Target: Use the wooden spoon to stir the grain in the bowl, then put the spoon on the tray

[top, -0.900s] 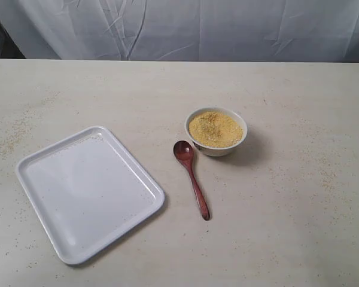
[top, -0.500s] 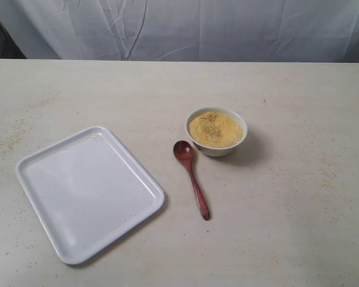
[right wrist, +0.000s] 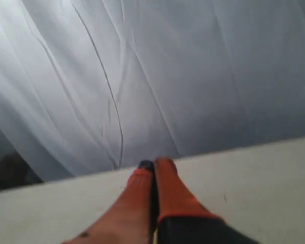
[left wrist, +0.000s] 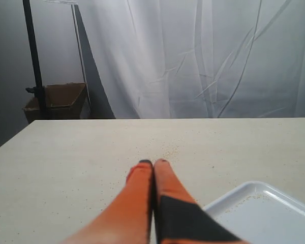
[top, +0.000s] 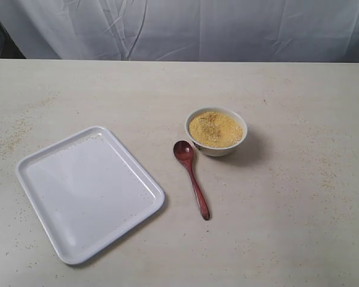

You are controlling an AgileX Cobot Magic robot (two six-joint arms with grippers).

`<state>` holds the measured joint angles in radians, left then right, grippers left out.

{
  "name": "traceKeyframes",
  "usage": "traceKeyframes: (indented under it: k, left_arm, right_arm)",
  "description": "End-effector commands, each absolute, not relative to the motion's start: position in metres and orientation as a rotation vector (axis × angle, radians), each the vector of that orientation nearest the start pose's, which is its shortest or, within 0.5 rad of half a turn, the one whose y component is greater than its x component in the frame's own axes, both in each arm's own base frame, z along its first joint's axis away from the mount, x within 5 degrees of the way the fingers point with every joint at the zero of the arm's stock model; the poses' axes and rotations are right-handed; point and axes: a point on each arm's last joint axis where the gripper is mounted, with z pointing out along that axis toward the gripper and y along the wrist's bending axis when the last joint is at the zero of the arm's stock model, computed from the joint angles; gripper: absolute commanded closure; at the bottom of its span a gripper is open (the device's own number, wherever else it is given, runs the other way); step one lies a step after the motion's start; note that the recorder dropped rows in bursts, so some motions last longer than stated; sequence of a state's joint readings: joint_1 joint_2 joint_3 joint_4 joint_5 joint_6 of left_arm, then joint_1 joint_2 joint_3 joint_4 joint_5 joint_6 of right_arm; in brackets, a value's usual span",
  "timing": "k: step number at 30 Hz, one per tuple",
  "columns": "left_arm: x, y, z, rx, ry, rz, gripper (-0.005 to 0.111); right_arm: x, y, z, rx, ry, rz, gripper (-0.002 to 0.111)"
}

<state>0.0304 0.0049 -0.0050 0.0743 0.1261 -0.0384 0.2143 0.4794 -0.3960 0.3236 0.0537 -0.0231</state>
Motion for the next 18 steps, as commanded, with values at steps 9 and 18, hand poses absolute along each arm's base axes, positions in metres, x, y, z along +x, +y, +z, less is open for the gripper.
traceKeyframes:
  k: [9,18]
  left_arm:
    - [0.056,0.002,0.202,-0.005,1.610,0.049,0.106]
    - [0.056,0.002,0.202,-0.005,1.610,0.049,0.106]
  right_arm:
    - [0.208,0.144,0.202,-0.449,2.342,0.431,0.109]
    - [0.233,0.213,0.143,-0.739,2.553,0.373,0.054]
